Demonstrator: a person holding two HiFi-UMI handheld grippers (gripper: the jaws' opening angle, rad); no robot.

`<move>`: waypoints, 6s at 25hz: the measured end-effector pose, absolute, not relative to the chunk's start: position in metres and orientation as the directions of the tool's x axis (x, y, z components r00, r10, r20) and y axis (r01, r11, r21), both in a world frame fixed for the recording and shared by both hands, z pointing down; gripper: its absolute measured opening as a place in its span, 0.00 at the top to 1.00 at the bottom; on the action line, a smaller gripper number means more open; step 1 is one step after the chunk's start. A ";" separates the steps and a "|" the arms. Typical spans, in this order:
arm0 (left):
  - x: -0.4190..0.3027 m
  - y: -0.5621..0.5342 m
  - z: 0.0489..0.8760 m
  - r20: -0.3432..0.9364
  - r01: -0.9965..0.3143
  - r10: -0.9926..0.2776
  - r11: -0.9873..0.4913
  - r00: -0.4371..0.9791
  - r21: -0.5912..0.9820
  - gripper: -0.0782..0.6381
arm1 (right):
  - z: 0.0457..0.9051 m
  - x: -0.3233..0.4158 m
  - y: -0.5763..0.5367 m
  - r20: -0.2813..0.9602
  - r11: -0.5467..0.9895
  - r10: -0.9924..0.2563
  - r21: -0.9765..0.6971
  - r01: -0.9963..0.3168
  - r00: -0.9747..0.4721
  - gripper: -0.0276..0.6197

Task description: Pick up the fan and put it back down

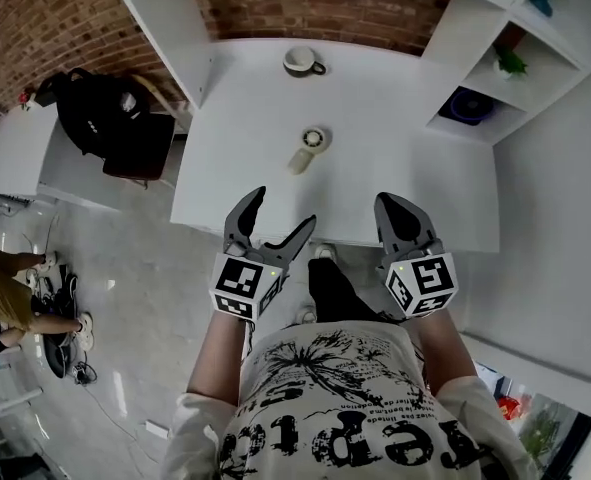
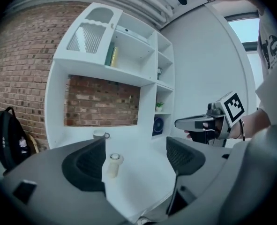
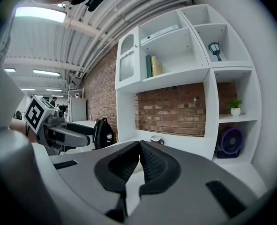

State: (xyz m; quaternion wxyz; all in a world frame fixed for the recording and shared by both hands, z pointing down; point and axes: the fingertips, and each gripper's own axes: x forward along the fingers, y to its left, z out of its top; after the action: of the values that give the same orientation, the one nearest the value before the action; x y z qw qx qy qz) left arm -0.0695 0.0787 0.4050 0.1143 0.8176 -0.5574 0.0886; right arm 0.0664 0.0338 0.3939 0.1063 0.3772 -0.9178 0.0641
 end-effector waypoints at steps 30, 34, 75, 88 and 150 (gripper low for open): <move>-0.077 -0.183 0.639 0.782 -0.920 -0.545 -0.380 0.304 0.094 0.35 | 0.487 0.023 -0.192 0.306 0.789 -0.568 -0.062 -0.611 -0.764 0.93; -0.074 -0.188 0.655 0.834 -0.913 -0.460 -0.391 0.306 0.119 0.35 | 0.495 0.019 -0.198 0.322 0.796 -0.554 -0.063 -0.601 -0.768 0.93; -0.083 -0.168 0.500 0.558 -0.880 -0.730 -0.475 0.395 0.002 0.35 | 0.416 0.032 -0.150 0.256 0.661 -0.731 0.031 -0.750 -0.633 0.93; -0.105 -0.122 0.344 0.213 -0.900 -0.884 -0.434 0.415 -0.046 0.35 | 0.345 0.036 -0.121 0.124 0.624 -0.780 0.082 -0.777 -0.614 0.93; -0.096 -0.222 0.654 0.754 -0.908 -0.550 -0.393 0.359 0.145 0.35 | 0.456 0.006 -0.201 0.299 0.686 -0.680 -0.061 -0.725 -0.669 0.93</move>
State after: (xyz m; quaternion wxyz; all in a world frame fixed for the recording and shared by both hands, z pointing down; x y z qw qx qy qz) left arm -0.0957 -0.2216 0.6539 0.2851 0.7734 -0.4714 0.3136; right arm 0.0063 -0.2010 0.4562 0.1273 0.3862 -0.9094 0.0878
